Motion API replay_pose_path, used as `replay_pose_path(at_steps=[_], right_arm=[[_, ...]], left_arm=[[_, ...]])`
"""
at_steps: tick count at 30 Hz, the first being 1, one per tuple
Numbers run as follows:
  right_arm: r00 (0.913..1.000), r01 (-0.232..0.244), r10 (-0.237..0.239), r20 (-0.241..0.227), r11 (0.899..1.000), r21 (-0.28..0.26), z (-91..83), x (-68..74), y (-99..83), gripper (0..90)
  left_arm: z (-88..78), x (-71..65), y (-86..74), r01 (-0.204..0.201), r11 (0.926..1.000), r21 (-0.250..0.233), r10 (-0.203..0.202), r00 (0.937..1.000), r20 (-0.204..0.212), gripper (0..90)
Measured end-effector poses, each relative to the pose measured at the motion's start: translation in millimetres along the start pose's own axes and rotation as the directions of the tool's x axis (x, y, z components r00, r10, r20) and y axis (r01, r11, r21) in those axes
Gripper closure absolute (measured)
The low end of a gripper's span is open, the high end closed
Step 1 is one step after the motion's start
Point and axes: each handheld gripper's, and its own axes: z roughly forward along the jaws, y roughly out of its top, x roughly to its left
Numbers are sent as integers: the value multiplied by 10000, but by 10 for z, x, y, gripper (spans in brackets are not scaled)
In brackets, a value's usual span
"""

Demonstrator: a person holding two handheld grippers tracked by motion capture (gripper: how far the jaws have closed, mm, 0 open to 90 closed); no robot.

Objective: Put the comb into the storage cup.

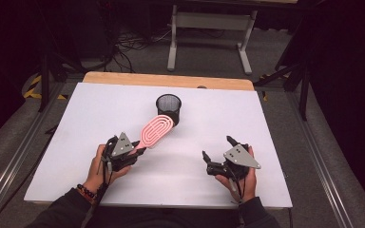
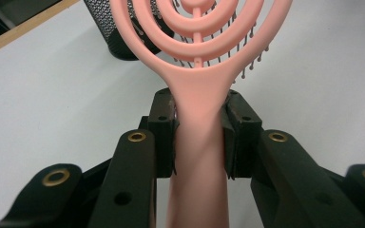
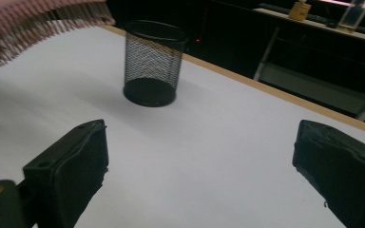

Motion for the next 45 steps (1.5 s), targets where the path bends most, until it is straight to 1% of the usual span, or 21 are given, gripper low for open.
replay_pose_path(at_steps=[3,5,7,9,12,14,17,19,20,25,26,29,31,33,34,36,39,40,41,43,45], right_arm=[[9997,93,-93,-227,10000,2,47,72,38,54],[9988,-59,58,-490,10000,-16,87,111,66,53],[9977,-156,157,-654,9999,17,120,136,92,51],[9967,-248,254,-773,9997,88,159,164,121,50],[9938,-413,439,-1018,9988,275,226,207,164,50],[9915,-567,589,-1158,9981,225,249,230,197,50],[9908,-517,524,-1244,9986,90,269,266,259,49],[9909,-503,491,-1256,9987,-63,281,288,303,47],[9898,-524,496,-1338,9985,-176,287,297,322,46],[9877,-574,519,-1472,9978,-332,341,361,406,46],[9874,-576,521,-1493,9978,-327,354,376,422,46],[9841,-661,590,-1675,9971,-375,386,413,473,48],[9816,-708,625,-1804,9967,-398,408,443,508,47],[9777,-777,673,-1988,9960,-451,434,482,551,45],[9763,-797,683,-2053,9957,-479,442,495,562,45],[9754,-772,655,-2106,9958,-482,458,522,585,44],[9714,-810,669,-2278,9953,-528,478,557,621,42],[9698,-853,701,-2336,9948,-554,483,565,635,42],[9683,-889,735,-2388,9945,-546,484,567,642,42],[9675,-950,796,-2398,9940,-535,493,577,660,42],[9630,-1132,979,-2510,9924,-472,504,576,679,43]], left_arm=[[-3,-15,9,-29,9998,-185,28,10000,-58,697],[-5,-25,11,-73,9997,-249,71,9999,-74,697],[-8,-33,12,-99,9992,-376,94,9998,-150,697],[-11,-43,15,-71,9986,-529,63,9998,-166,697],[-18,-64,19,-148,9972,-735,131,9996,-239,697],[-23,-77,24,-108,9956,-929,82,9995,-290,697],[-32,-90,28,-37,9931,-1174,-6,9993,-369,697],[-34,-98,35,-91,9916,-1293,31,9989,-461,697],[-32,-100,38,-98,9908,-1347,36,9989,-465,697],[-11,-106,53,-3,9865,-1638,-73,9989,-457,697],[-5,-106,55,57,9855,-1694,-127,9991,-401,697],[2,-124,51,218,9824,-1855,-286,9990,-339,697],[1,-148,59,138,9804,-1968,-222,9989,-406,697],[2,-157,66,119,9798,-1998,-206,9989,-415,697],[10,-172,73,123,9784,-2065,-214,9989,-419,697],[22,-183,83,87,9776,-2102,-178,9990,-414,698],[32,-193,92,78,9767,-2144,-167,9991,-399,697],[44,-198,104,102,9763,-2164,-198,9989,-425,697],[54,-202,110,140,9742,-2254,-238,9989,-408,697],[68,-212,124,202,9731,-2294,-304,9987,-412,697],[79,-224,137,229,9708,-2389,-341,9985,-427,697]])
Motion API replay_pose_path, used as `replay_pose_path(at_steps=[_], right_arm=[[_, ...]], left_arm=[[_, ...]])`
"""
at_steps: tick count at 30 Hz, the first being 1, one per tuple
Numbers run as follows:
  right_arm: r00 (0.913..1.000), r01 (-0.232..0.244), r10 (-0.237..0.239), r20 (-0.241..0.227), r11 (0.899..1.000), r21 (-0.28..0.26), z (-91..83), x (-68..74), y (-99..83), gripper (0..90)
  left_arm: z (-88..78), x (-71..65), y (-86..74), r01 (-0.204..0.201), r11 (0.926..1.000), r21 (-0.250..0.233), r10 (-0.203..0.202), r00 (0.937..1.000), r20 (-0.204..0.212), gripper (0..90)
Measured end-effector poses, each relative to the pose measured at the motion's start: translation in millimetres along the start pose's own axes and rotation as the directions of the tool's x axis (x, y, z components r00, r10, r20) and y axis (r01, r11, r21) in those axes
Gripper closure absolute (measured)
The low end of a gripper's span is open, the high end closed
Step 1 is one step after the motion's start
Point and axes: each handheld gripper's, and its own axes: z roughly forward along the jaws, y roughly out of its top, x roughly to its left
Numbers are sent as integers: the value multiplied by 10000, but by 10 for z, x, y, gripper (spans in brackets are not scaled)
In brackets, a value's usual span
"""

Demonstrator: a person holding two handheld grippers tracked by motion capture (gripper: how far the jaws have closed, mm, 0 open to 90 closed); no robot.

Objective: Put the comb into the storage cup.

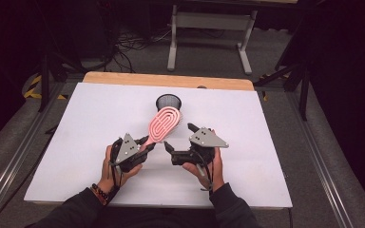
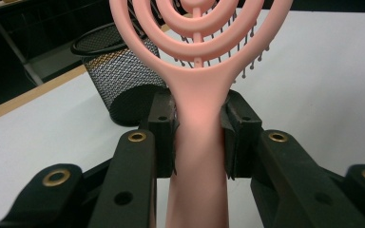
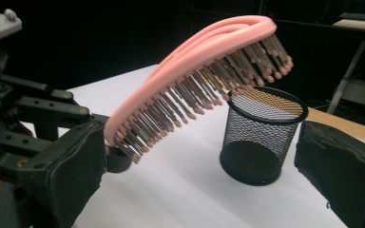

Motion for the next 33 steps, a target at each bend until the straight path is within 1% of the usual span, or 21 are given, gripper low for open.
replay_pose_path(at_steps=[3,4,6,8,10,12,14,15,16,17,18,20,21,22,23,24,25,26,27,30,33], right_arm=[[9955,-844,854,-420,9961,242,18,-22,45,44],[9941,-987,1001,-425,9946,335,28,-28,64,46],[9896,-1323,1332,-547,9910,202,29,-31,95,48],[9905,-1250,1255,-555,9921,126,36,-1,122,48],[9919,-1181,1182,-471,9930,53,46,28,150,49],[9909,-1301,1298,-366,9915,-73,59,25,171,58],[9889,-1456,1454,-293,9893,-28,80,15,183,97],[9892,-1439,1438,-276,9896,-4,91,8,185,108],[9894,-1447,1447,-131,9895,11,102,5,186,121],[9894,-1447,1447,-131,9895,11,102,5,186,121],[9873,-1583,1582,-148,9874,-45,109,-5,186,140],[9863,-1639,1642,157,9863,-157,108,-13,192,209],[9847,-1732,1735,174,9848,-151,109,-20,193,224],[9810,-1935,1937,71,9808,-221,112,-31,189,256],[9777,-2092,2096,132,9775,-286,115,-37,186,288],[9646,-2634,2636,45,9642,-315,123,-46,175,340],[9581,-2861,2864,39,9575,-359,116,-49,173,371],[9542,-2985,2991,81,9535,-420,106,-50,177,416],[9533,-3010,3018,104,9524,-476,96,-50,180,448],[9529,-3020,3032,95,9510,-664,75,-35,172,474],[9507,-3097,3101,-45,9482,-708,78,-10,150,500]], left_arm=[[27,-28,19,-27,10000,-86,27,10000,-36,697],[37,-35,23,-9,9999,-115,8,10000,-54,697],[66,-54,28,25,9999,-132,-26,10000,-78,697],[89,-74,25,93,9997,-244,-95,9999,-72,697],[114,-111,28,-1,9997,-257,-2,10000,-87,697],[128,-135,31,-69,9995,-302,66,9999,-77,697],[138,-164,30,-22,9993,-383,17,9999,-132,697],[146,-172,28,4,9991,-413,-9,9999,-120,697],[146,-172,28,4,9991,-413,-9,9999,-120,697],[157,-188,26,9,9992,-391,-14,9999,-128,697],[161,-199,22,3,9990,-438,-11,9998,-190,697],[172,-213,20,-112,9991,-415,103,9997,-219,698],[176,-221,19,-213,9989,-423,199,9992,-336,698],[182,-231,18,-188,9988,-445,172,9992,-362,698],[191,-237,16,-221,9987,-454,202,9989,-421,698],[198,-240,12,-263,9986,-459,240,9985,-496,698],[215,-237,2,-324,9986,-412,303,9982,-516,699],[220,-237,-1,-329,9987,-380,308,9981,-538,700],[228,-242,-3,-368,9988,-330,349,9978,-558,700],[240,-255,-3,-505,9983,-274,487,9967,-648,700],[258,-262,-9,-582,9983,-63,576,9952,-796,699]])
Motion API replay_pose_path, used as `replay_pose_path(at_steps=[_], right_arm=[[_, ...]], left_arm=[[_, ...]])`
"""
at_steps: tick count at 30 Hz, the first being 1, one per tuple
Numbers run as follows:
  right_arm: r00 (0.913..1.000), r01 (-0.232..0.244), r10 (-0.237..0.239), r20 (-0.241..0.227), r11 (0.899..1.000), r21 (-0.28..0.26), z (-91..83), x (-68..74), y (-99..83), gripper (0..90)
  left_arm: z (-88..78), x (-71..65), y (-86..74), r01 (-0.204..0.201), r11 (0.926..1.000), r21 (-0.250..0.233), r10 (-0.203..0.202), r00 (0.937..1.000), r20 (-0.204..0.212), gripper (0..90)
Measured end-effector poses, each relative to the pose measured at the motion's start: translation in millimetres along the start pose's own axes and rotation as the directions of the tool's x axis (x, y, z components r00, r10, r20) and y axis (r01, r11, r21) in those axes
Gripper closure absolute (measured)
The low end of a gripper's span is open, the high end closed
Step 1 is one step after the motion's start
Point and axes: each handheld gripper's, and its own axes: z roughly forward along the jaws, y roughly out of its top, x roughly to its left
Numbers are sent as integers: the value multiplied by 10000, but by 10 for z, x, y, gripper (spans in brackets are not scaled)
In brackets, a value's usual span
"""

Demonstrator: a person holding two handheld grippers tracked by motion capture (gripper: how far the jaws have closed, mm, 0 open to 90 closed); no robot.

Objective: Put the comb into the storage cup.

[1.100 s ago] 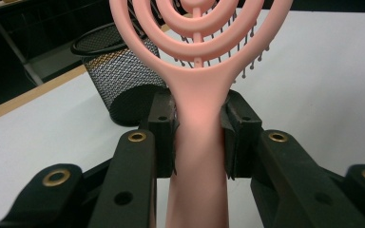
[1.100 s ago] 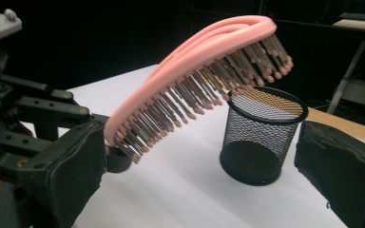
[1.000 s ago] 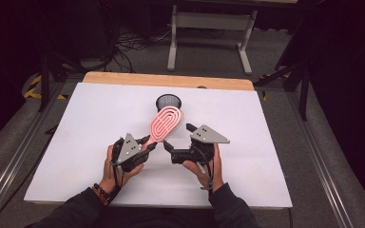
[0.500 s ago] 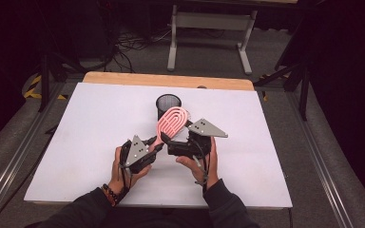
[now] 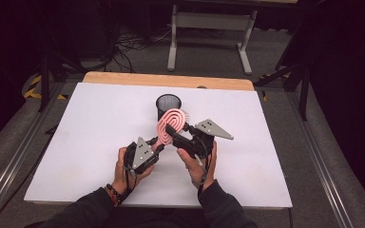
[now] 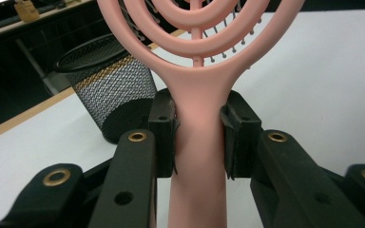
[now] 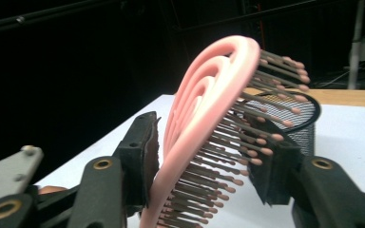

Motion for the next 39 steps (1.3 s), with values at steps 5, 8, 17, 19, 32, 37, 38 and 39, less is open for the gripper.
replay_pose_path(at_steps=[5,8,17,19,32,37,38,39], right_arm=[[9991,-147,148,-397,9999,21,0,26,-51,582],[9979,94,-94,-640,10000,2,-3,73,-66,619],[9936,513,-531,-994,9985,-203,-30,128,-82,628],[9921,694,-715,-1030,9973,-236,-35,134,-81,629],[9721,2166,-2183,-855,9759,-280,-103,138,-34,630],[9697,2300,-2320,-769,9726,-342,-131,120,-29,630],[9692,2325,-2345,-759,9720,-346,-137,116,-26,630],[9690,2336,-2357,-736,9717,-360,-143,112,-24,630]], left_arm=[[11,-6,-2,5,9999,166,0,9995,-314,689],[12,7,-4,98,9999,63,-96,9996,-280,686],[-16,-29,22,-183,9994,-286,182,9998,-39,571],[-26,-25,29,-174,9993,-332,172,9998,-46,546],[-60,-9,33,173,9980,-612,-85,9899,1413,340],[-122,-19,45,56,9978,-661,59,9849,1729,316],[-126,-17,42,62,9981,-606,44,9848,1736,310],[-130,-7,39,28,9986,-534,66,9846,1747,294]])
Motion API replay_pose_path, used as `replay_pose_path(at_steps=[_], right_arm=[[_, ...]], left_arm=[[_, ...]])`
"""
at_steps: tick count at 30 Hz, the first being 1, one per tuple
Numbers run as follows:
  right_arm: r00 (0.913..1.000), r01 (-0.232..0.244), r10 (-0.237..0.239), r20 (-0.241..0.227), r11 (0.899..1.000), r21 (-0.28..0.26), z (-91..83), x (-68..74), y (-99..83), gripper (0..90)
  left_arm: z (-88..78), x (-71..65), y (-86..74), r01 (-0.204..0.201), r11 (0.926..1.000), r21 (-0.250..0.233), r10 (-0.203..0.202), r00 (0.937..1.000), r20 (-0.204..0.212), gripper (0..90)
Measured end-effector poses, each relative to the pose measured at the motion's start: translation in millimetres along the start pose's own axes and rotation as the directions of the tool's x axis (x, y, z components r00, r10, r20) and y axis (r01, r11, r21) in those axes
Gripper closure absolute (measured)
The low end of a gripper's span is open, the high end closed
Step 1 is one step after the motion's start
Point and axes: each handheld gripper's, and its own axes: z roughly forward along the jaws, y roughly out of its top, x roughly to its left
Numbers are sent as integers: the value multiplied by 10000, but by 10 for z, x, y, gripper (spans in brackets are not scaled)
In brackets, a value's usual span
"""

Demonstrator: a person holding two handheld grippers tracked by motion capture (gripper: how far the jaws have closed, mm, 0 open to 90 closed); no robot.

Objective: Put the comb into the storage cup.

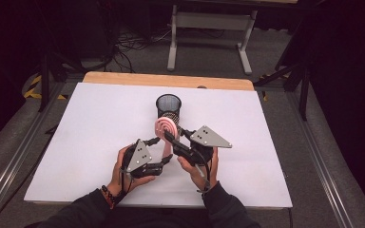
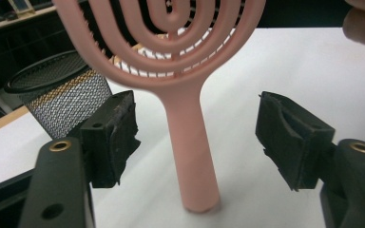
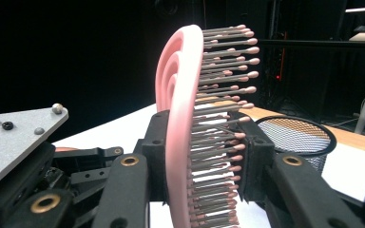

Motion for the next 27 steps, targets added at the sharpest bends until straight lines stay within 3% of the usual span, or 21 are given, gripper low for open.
replay_pose_path(at_steps=[3,13,24,27], right_arm=[[9999,101,-101,125,9999,-32,-20,-8,7,630],[9990,273,-268,353,9995,-146,-86,-65,31,629],[9971,459,-436,620,9983,-357,-177,-133,83,629],[9966,429,-398,714,9982,-416,-198,-157,94,629]], left_arm=[[-14,27,-21,-37,10000,6,37,10000,-19,279],[-129,185,-74,-35,9999,-145,42,9989,474,217],[-299,343,-115,-390,9992,-21,390,9953,886,181],[-368,374,-137,-599,9982,-101,605,9950,794,149]])
